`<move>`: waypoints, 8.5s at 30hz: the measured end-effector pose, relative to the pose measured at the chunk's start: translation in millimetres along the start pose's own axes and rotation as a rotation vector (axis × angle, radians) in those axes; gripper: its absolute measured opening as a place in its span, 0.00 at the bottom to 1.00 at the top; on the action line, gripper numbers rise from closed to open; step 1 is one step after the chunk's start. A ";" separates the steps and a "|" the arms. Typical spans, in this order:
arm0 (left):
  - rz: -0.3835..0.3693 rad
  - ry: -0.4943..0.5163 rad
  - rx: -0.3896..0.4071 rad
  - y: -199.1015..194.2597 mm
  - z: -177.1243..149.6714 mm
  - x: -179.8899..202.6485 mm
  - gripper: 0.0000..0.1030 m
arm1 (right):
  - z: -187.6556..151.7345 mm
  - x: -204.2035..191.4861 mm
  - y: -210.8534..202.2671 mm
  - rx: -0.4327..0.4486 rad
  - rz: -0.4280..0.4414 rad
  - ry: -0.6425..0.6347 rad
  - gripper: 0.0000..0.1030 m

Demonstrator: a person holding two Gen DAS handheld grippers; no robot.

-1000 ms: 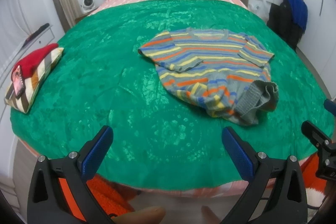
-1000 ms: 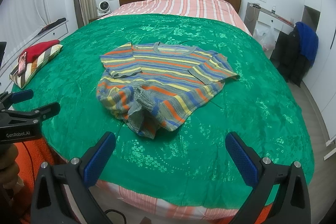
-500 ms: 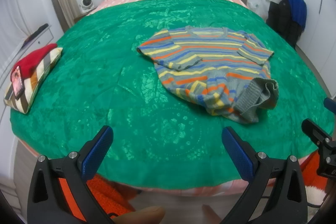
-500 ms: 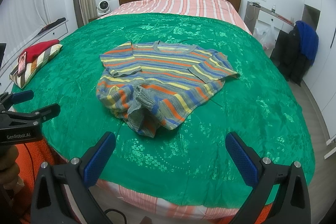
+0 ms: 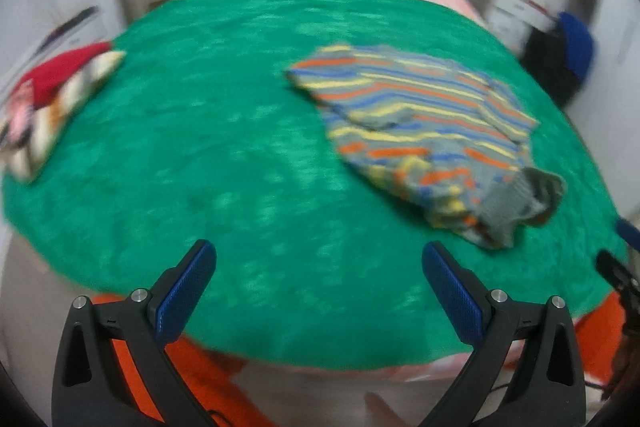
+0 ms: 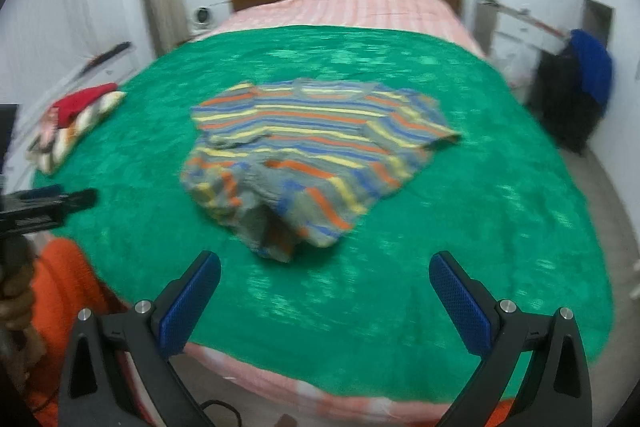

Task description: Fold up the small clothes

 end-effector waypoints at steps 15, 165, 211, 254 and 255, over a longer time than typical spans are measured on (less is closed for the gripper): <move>-0.321 0.343 -0.119 72.4 6.5 83.1 0.03 | 24.3 -13.9 37.4 0.098 0.213 -0.263 0.07; 0.304 -0.085 0.092 96.4 -2.6 -91.5 1.00 | -106.9 256.2 -3.6 0.099 -0.406 0.463 0.72; -0.094 0.343 -0.075 176.9 128.6 80.0 0.06 | -107.5 171.3 30.7 0.122 -0.310 0.267 0.75; 0.130 -0.561 -0.019 177.7 171.1 -206.9 0.04 | -111.8 164.2 51.9 0.075 -0.265 0.267 0.75; 0.140 -0.573 -0.015 173.2 170.3 -213.5 0.04 | -111.9 164.6 51.9 0.075 -0.267 0.267 0.75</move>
Point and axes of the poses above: each gripper's, at about its wrist camera, not at the fingertips, and y roughly the way its jaws point, x to its right, z to its top, the point moved 9 cm from there along y, roughly the way its jaws point, and after that the axes turned 15 degrees about -y, right-handed, at the moved point
